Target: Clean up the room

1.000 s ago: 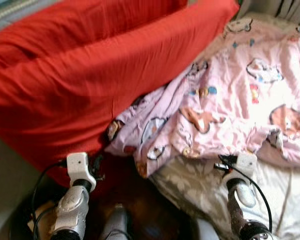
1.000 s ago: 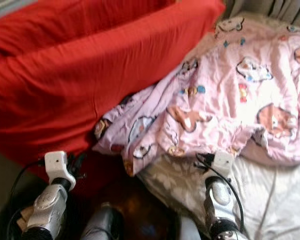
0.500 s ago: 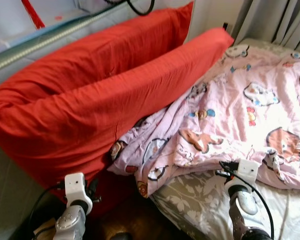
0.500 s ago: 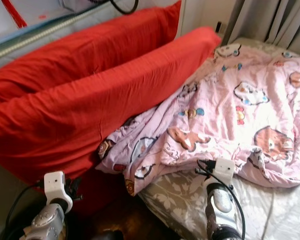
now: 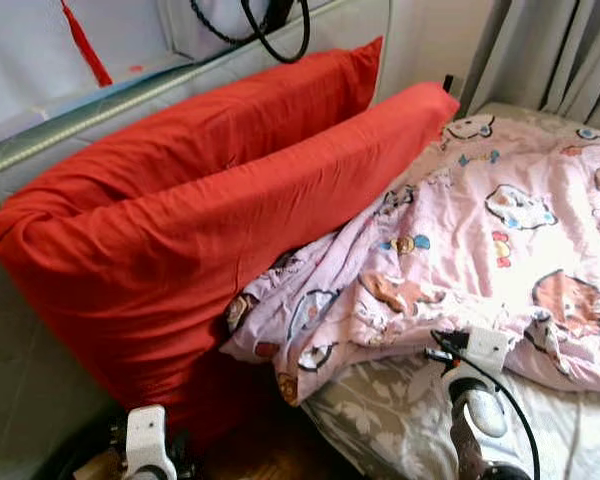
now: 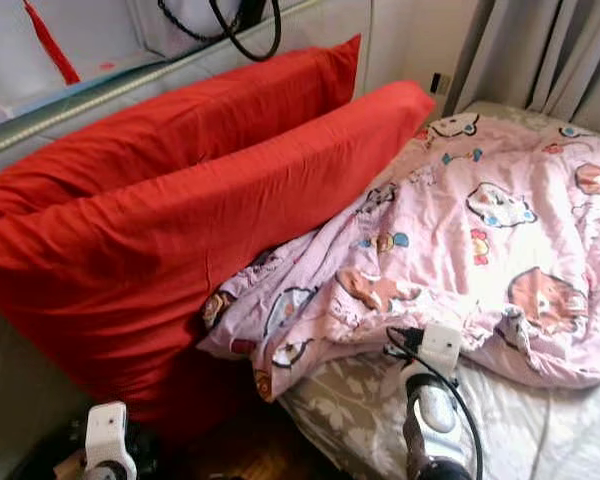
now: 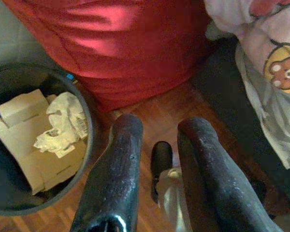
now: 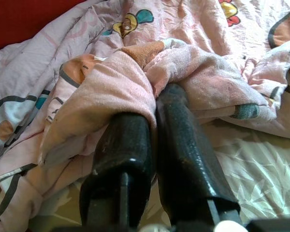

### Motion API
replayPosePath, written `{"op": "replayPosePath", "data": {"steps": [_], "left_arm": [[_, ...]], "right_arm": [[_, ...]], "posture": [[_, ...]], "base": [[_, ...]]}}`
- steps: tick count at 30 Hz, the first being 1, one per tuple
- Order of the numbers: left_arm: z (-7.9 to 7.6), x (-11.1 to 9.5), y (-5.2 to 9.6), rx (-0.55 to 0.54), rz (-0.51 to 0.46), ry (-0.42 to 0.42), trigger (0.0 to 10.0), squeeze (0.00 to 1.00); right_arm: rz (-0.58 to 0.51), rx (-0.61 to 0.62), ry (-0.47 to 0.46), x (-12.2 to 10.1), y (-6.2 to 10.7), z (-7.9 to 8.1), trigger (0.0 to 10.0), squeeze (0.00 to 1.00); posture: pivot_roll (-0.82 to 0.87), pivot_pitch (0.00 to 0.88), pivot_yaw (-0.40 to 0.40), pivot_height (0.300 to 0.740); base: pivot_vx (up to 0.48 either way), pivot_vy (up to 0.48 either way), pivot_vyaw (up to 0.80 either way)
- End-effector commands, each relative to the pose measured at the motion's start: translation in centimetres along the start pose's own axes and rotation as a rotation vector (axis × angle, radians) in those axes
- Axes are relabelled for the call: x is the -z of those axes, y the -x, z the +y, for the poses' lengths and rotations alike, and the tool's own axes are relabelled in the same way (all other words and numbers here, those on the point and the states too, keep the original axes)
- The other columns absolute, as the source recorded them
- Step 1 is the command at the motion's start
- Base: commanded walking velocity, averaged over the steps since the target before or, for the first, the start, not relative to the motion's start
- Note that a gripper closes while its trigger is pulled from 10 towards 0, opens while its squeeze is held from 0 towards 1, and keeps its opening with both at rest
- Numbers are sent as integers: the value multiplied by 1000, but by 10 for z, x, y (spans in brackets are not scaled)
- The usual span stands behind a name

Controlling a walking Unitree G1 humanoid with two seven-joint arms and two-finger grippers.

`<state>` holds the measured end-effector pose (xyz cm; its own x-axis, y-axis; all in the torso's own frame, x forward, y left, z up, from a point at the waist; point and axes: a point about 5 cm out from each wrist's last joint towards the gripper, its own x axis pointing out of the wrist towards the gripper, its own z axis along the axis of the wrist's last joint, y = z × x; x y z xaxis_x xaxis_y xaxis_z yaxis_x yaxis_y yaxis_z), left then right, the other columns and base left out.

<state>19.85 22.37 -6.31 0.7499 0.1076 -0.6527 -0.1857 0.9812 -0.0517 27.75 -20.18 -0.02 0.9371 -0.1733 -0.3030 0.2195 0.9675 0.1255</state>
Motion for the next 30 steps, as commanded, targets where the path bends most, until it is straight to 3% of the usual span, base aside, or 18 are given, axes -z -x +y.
{"op": "replayPosePath", "data": {"steps": [1, 6, 22, 30], "left_arm": [[1, 6, 2, -4, 24, -18, 10000, 0], [1, 8, 2, -3, 31, -21, 10000, 0], [8, 24, 9, -33, 82, 5, 10000, 0], [8, 28, 11, -34, 93, 9, 10000, 0]], "right_arm": [[2, 29, 2, 3, 2, -5, 10000, 0], [-30, 83, -8, -5, 0, -10, 10000, 0], [-64, 112, -5, -11, -3, -6, 10000, 0], [-67, 125, -1, -11, -2, -8, 10000, 0]], "posture": [[50, 90, 32, 740], [52, 116, 35, 740], [73, 191, 38, 740], [74, 202, 36, 740]], "base": [[0, 0, 0], [0, 0, 0], [0, 0, 0], [-276, 0, 0]]}}
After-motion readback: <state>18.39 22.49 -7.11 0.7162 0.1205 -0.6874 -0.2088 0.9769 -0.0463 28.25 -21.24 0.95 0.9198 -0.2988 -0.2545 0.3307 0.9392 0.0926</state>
